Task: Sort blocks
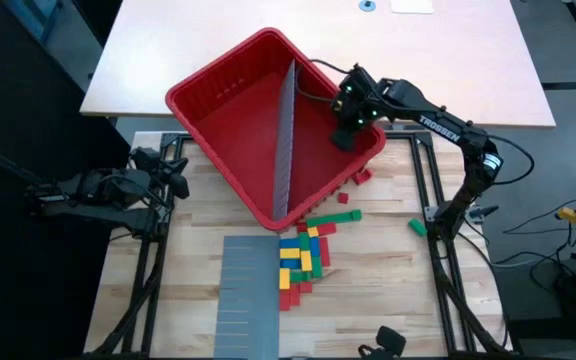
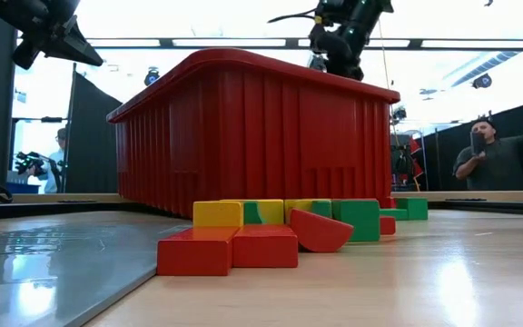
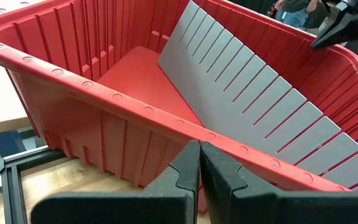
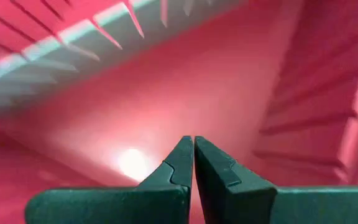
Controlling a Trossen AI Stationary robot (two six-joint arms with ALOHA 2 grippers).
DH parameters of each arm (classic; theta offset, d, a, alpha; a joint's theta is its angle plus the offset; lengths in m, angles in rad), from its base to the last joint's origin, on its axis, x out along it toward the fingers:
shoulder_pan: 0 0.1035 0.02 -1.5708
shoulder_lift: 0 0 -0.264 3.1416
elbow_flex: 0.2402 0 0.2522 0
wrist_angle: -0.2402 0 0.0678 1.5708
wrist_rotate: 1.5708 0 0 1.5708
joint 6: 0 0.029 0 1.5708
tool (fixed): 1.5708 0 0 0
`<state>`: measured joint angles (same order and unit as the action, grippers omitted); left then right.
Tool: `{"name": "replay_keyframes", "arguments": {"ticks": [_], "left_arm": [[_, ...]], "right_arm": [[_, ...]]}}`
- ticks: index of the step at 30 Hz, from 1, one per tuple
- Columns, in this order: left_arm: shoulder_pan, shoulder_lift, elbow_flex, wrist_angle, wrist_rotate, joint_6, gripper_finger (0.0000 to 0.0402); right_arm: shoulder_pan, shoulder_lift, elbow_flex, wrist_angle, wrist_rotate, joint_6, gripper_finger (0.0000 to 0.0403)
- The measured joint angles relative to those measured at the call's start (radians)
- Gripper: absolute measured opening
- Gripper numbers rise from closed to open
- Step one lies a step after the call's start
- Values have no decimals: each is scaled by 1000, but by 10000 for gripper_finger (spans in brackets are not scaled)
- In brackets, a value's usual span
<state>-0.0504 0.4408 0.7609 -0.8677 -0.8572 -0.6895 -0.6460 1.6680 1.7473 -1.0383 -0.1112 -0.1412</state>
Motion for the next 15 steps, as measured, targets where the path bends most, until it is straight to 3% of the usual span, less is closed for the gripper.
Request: {"name": "replay_keyframes", "arguments": {"ticks": [3,15], "left_arm": [[0,0,0,0,0,0,0],[0,0,0,1,0,26,0]], "right_arm": [[0,0,0,82,-54,63,0],[-1,0,0,237,-60,206,0]]}}
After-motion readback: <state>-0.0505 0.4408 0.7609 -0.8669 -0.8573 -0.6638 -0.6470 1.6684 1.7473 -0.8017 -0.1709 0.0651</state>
